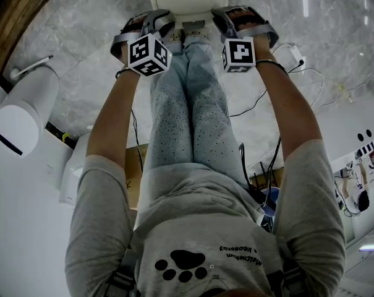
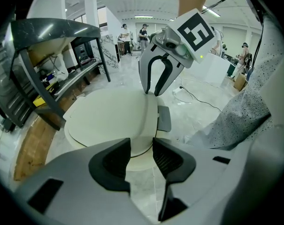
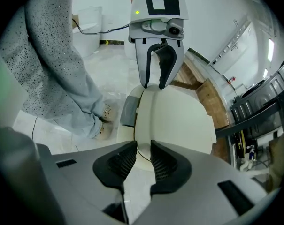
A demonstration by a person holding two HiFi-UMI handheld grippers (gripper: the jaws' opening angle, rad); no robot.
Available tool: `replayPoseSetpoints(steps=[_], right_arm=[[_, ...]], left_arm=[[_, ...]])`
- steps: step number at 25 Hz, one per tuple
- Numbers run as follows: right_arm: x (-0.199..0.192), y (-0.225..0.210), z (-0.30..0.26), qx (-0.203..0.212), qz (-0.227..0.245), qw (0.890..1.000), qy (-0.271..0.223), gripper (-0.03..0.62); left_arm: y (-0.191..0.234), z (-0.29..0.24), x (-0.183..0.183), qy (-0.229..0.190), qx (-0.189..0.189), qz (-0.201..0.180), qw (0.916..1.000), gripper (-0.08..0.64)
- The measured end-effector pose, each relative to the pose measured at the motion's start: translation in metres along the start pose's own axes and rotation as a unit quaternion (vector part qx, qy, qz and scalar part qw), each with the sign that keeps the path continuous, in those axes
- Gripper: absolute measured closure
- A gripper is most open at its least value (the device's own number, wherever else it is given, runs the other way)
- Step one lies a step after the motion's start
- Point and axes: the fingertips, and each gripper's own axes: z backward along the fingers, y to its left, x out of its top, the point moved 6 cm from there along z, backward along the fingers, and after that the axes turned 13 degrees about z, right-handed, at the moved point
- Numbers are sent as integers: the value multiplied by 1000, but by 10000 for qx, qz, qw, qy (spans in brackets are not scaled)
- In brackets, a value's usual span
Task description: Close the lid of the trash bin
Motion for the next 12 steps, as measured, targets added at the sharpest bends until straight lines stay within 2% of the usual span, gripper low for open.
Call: replayPoseSetpoints(steps=[5, 10, 12], right_arm=[[-2, 1, -3, 152, -69, 9998, 80, 482], [2, -2, -7, 546, -304, 9979, 152, 488], [2, -4, -7, 743, -488, 9959, 162, 531]], left_arm=[[0, -3, 2, 75, -115, 48, 9999, 405], [2, -5, 0, 289, -232, 176, 9992, 431], [3, -7, 1, 443, -235, 268, 9984, 440]])
